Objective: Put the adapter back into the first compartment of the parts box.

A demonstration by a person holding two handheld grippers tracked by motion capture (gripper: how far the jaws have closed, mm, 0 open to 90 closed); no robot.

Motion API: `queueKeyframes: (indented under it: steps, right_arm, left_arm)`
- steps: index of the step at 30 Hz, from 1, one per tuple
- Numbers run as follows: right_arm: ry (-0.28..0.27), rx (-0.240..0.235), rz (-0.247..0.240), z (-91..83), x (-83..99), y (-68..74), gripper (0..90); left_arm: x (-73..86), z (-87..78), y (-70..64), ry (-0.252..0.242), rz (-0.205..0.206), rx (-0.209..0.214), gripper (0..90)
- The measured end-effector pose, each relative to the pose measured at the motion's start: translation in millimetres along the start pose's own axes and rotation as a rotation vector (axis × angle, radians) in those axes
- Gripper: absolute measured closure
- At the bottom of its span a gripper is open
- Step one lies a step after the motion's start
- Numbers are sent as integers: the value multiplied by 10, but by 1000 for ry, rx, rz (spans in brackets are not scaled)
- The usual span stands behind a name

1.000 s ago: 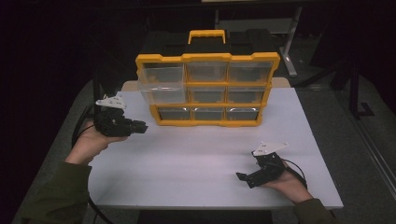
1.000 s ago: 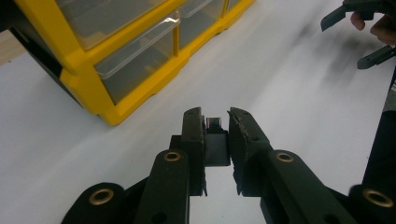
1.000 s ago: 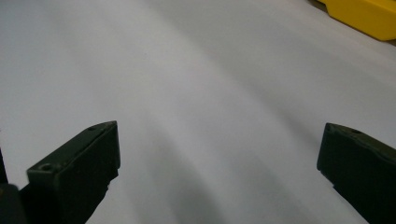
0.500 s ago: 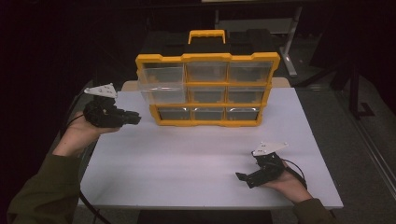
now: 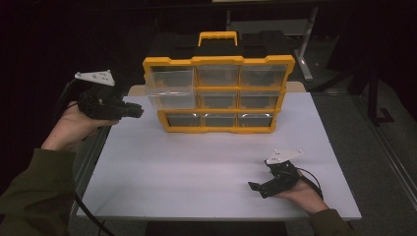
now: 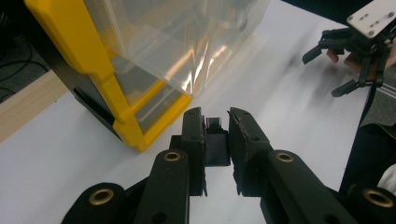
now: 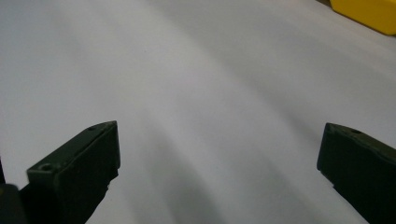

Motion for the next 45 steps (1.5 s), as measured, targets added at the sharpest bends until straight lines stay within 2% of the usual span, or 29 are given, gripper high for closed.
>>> queueKeyframes:
  steps: [12, 23, 31, 37, 45]
  right_arm:
    - [1, 1, 1, 6, -8, -3, 0]
    - [6, 1, -3, 18, -13, 4, 0]
    - [5, 1, -3, 16, -13, 2, 0]
    - [6, 2, -5, 19, -12, 2, 0]
    - [6, 0, -3, 14, -11, 2, 0]
  left_arm:
    - [-315, -274, 8, -12, 29, 3, 762]
    - [-596, -352, 3, -35, 56, 3, 762]
    - [-765, -225, 12, -41, 68, 21, 762]
    - [-871, -94, 28, -30, 78, 18, 762]
    - [-940, 103, 73, -10, 65, 20, 762]
Point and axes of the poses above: each handheld gripper's, and its own axes: z roughly forward along the jaws, x roughly out of its underside, y roughly to its left, the point moved 9 cm from there along z, roughly forward along the jaws, and after that the axes turned 14 degrees about x, right-handed, at the moved point
